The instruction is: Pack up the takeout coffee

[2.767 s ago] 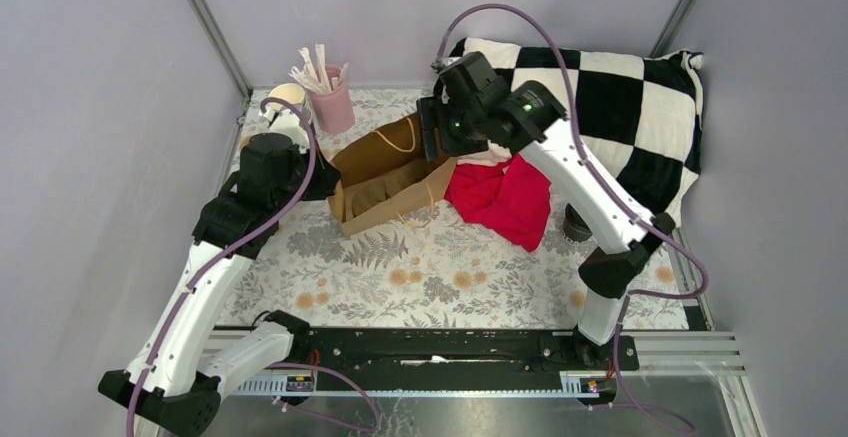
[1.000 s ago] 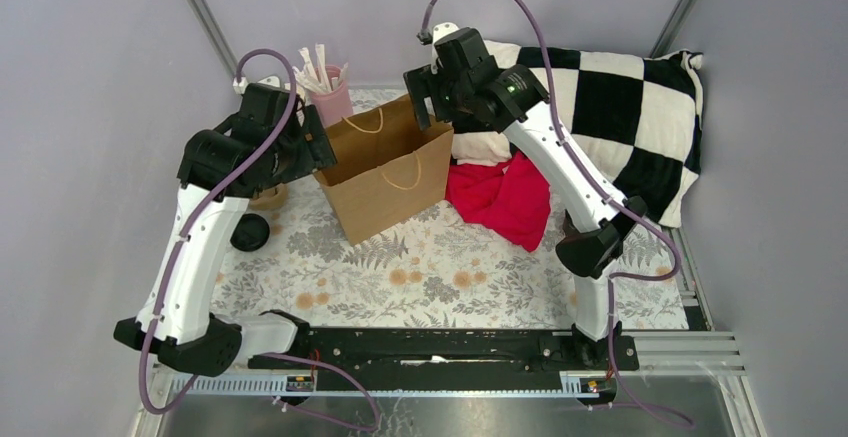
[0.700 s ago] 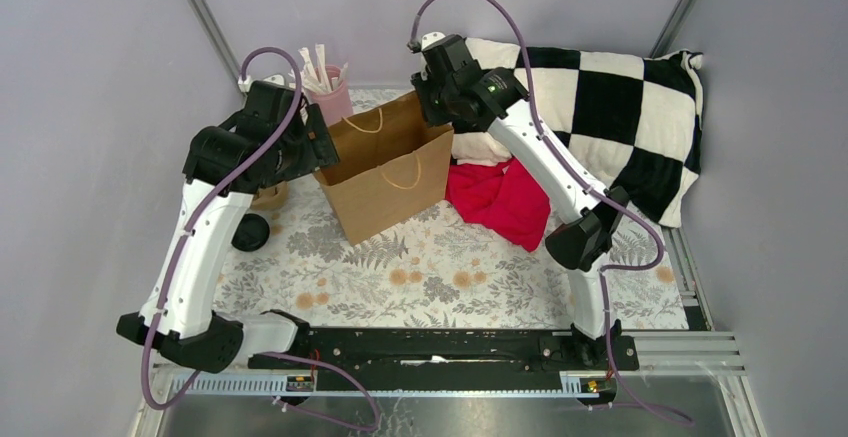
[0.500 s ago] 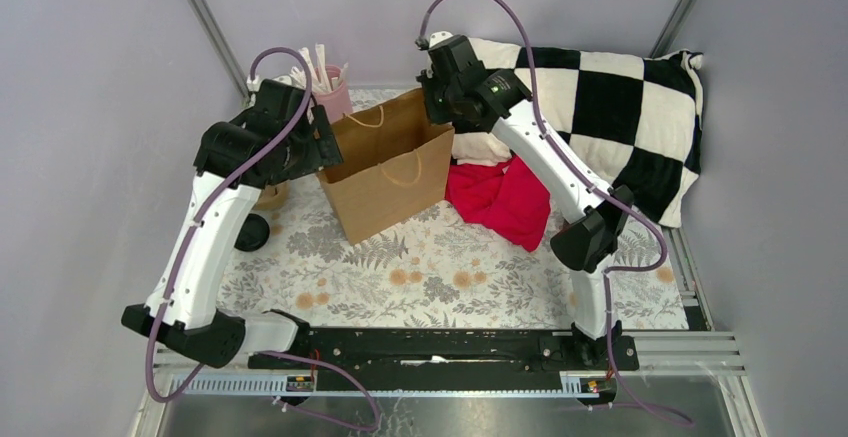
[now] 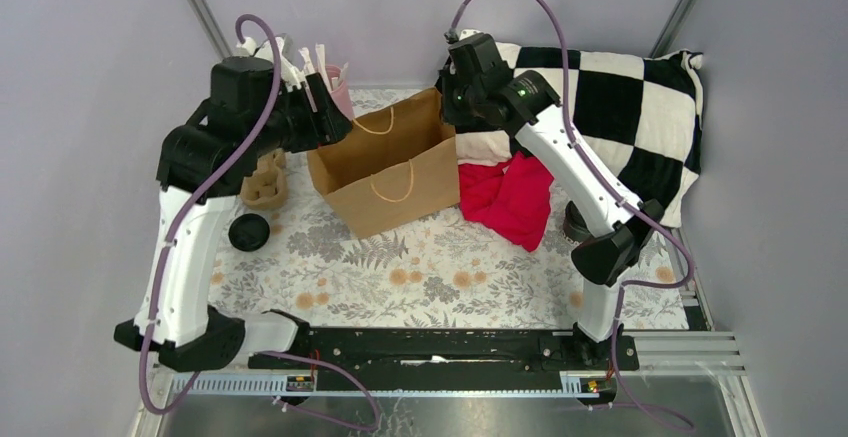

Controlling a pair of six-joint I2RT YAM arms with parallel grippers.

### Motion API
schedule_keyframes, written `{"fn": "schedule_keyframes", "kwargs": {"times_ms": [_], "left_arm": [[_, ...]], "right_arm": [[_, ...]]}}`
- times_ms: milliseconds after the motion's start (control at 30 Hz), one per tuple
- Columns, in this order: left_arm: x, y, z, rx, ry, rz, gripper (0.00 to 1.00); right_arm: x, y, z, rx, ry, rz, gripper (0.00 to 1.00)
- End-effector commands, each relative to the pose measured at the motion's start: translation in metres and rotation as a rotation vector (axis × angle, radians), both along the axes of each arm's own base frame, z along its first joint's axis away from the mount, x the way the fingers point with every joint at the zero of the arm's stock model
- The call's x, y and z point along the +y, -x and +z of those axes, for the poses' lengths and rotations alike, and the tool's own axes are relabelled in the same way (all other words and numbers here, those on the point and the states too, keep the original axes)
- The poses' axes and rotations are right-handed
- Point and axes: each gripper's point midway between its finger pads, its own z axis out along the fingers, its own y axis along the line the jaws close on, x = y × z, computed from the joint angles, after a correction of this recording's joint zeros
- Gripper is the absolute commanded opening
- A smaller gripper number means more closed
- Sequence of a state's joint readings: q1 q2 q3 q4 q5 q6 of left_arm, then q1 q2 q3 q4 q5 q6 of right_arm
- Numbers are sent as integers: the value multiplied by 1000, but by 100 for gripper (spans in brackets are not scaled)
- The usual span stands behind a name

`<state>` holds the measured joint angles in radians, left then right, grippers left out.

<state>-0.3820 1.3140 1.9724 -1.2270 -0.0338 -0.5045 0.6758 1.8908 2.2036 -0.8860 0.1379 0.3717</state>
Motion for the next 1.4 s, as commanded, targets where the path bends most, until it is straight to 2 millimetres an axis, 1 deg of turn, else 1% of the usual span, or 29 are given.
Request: {"fn": "schedule_keyframes", "kwargs": {"times_ms": [0, 33, 100, 133, 200, 267, 367, 433, 500, 567, 633, 733, 800, 867, 900, 967, 1033, 1133, 1267, 1300, 1367], "left_arm": [[-66, 17, 47, -183, 188, -421, 55], [-72, 17, 44, -172, 208, -448, 51], [-82, 15, 38, -154, 240, -489, 48], [-84, 13, 35, -142, 248, -489, 44], [-81, 5, 25, -125, 243, -441, 41], [-81, 3, 14, -103, 241, -430, 39], [-84, 9, -4, -46, 244, -456, 40], [-84, 16, -13, -44, 248, -473, 44], [-87, 20, -16, -53, 251, -510, 46], [-86, 20, -15, -66, 233, -523, 49], [-81, 9, -15, -91, 203, -474, 55], [-83, -17, -13, -110, 210, -410, 56], [-88, -34, -7, -111, 227, -381, 54], [-88, -46, 0, -121, 235, -346, 51], [-89, -50, 8, -140, 246, -344, 51], [-91, -55, 16, -171, 276, -347, 51], [-88, -64, 20, -191, 298, -318, 50], [-78, -81, 11, -165, 305, -243, 48], [-67, -101, -7, -113, 322, -186, 44], [-63, -106, -7, -112, 333, -175, 43], [-65, -111, -4, -124, 355, -183, 43]], "right_arm": [[-7, 4, 37, -67, -82, -36, 0], [-6, 3, 37, -69, -82, -34, 0], [-5, 4, 37, -70, -84, -27, 0], [-4, 3, 37, -71, -83, -25, 0], [-3, 1, 38, -76, -85, -21, 0], [-2, 1, 37, -75, -82, -18, 0], [-3, 2, 37, -74, -81, -16, 0], [-2, 3, 37, -69, -81, -9, 0], [-2, 5, 37, -66, -84, -3, 0], [-1, 6, 35, -58, -88, 4, 0], [0, 8, 35, -50, -93, 9, 0], [4, 12, 34, -34, -114, 26, 0], [6, 14, 31, -23, -120, 36, 0], [6, 17, 27, -12, -118, 43, 0], [6, 18, 26, -7, -115, 47, 0], [5, 20, 26, -8, -115, 54, 0], [3, 22, 24, -7, -110, 56, 0], [3, 26, 24, -5, -111, 70, 0], [0, 33, 19, 11, -109, 81, 0], [0, 35, 16, 15, -108, 83, 0], [-1, 39, 13, 23, -111, 90, 0]]}}
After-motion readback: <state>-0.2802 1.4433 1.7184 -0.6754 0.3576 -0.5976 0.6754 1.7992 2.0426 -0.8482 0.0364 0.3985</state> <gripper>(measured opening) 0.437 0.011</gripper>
